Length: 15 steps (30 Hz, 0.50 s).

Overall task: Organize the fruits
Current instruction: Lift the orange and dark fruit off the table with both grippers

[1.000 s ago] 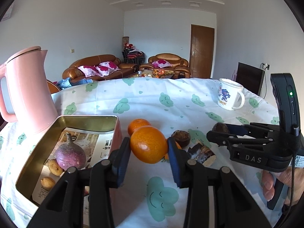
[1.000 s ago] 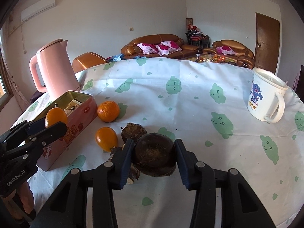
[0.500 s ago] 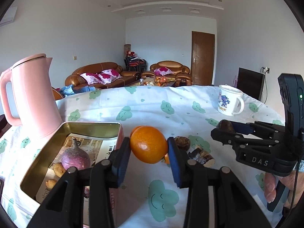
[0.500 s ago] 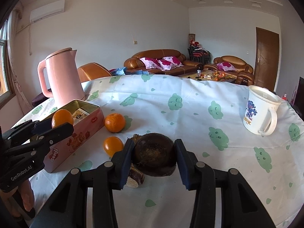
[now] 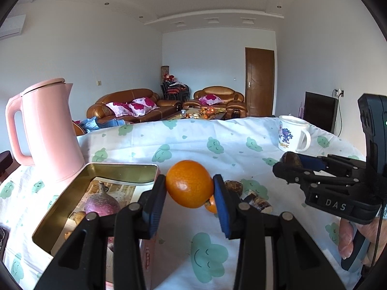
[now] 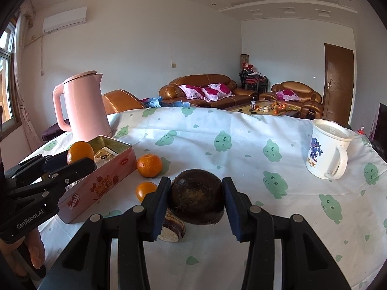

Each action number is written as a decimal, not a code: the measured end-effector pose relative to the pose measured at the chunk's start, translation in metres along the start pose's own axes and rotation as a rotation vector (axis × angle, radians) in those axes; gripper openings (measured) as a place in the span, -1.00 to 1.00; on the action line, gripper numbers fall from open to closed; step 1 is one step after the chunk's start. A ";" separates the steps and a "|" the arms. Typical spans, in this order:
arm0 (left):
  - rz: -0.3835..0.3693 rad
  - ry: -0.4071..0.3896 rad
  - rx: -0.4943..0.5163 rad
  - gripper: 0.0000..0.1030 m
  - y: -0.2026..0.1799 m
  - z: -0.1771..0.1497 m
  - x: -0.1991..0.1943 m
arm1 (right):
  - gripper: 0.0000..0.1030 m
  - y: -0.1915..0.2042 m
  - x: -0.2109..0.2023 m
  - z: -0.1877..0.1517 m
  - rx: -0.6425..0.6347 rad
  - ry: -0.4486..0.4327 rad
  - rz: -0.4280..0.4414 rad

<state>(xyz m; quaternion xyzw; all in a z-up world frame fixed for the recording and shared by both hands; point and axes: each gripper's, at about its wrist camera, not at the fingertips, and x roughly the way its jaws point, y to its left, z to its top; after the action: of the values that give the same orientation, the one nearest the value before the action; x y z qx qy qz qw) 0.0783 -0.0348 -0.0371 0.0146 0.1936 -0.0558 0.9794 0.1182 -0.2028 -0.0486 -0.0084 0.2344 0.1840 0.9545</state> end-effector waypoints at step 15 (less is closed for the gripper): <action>0.016 -0.045 0.003 -0.21 0.000 -0.001 -0.010 | -0.11 0.003 -0.013 -0.001 -0.015 -0.066 -0.002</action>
<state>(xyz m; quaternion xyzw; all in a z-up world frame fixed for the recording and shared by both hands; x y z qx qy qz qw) 0.0684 -0.0339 -0.0342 0.0166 0.1712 -0.0484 0.9839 0.1060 -0.2047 -0.0434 -0.0099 0.2015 0.1848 0.9618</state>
